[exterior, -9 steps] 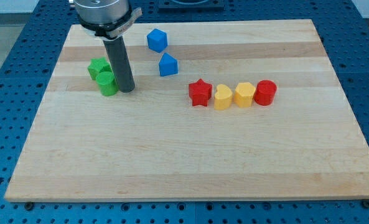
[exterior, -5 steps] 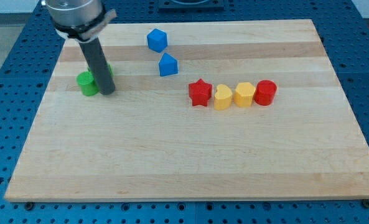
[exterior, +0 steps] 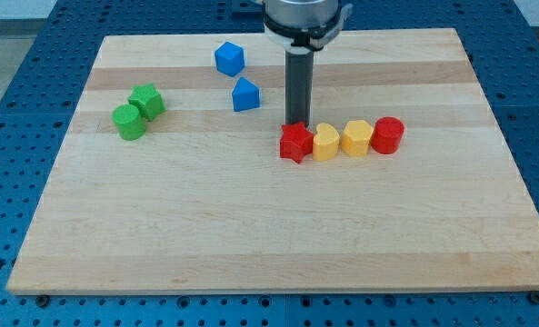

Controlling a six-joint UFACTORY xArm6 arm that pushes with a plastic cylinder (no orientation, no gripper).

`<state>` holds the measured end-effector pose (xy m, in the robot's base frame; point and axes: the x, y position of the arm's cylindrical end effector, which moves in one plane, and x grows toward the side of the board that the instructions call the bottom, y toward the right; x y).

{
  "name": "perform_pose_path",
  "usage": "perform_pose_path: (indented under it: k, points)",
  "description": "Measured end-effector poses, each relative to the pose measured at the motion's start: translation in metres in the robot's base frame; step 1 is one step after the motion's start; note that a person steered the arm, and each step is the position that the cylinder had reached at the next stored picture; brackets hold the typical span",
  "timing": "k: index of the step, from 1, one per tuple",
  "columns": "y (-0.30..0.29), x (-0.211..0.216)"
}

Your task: Move the red star towards center left

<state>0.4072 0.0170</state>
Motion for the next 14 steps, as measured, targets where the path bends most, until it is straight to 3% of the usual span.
perform_pose_path:
  k: [2,5,7,8,10,12,14]
  points:
    - [-0.041,0.014]
    - [0.033,0.014]
    - [-0.015,0.065]
    - [-0.028,0.065]
    - [0.005,0.12]
    - [-0.066,0.074]
    - [-0.086,0.084]
